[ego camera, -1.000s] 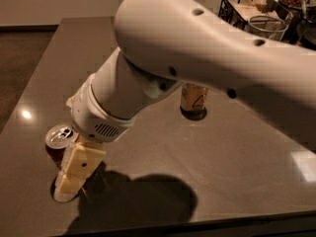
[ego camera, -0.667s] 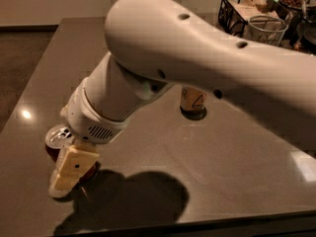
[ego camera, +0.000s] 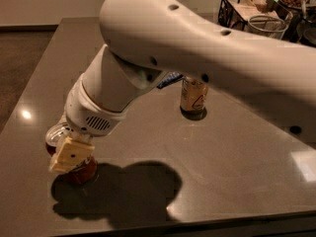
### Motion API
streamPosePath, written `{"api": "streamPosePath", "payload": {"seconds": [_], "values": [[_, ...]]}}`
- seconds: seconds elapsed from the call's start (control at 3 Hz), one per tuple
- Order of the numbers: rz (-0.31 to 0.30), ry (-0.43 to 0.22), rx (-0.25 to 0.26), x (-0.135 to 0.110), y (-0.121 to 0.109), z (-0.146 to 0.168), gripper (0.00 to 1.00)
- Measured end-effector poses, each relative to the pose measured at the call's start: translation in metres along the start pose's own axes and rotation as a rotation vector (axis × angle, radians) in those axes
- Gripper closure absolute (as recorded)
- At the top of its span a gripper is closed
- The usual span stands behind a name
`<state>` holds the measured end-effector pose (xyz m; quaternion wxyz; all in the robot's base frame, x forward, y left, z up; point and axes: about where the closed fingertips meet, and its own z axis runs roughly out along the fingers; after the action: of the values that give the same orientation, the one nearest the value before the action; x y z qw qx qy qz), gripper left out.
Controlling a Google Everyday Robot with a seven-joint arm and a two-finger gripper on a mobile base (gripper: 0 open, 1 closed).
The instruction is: Knock coke can over
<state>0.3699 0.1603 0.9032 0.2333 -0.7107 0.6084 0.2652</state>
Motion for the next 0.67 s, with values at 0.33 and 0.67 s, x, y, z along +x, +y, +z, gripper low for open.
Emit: {"api": "streamPosePath", "payload": {"seconds": [0.33, 0.67], "values": [[0.018, 0.086, 0.004, 0.005, -0.02, -0.021, 0.85], [-0.013, 0.237, 0.054, 0.017, -0.039, -0.049, 1.0]]}}
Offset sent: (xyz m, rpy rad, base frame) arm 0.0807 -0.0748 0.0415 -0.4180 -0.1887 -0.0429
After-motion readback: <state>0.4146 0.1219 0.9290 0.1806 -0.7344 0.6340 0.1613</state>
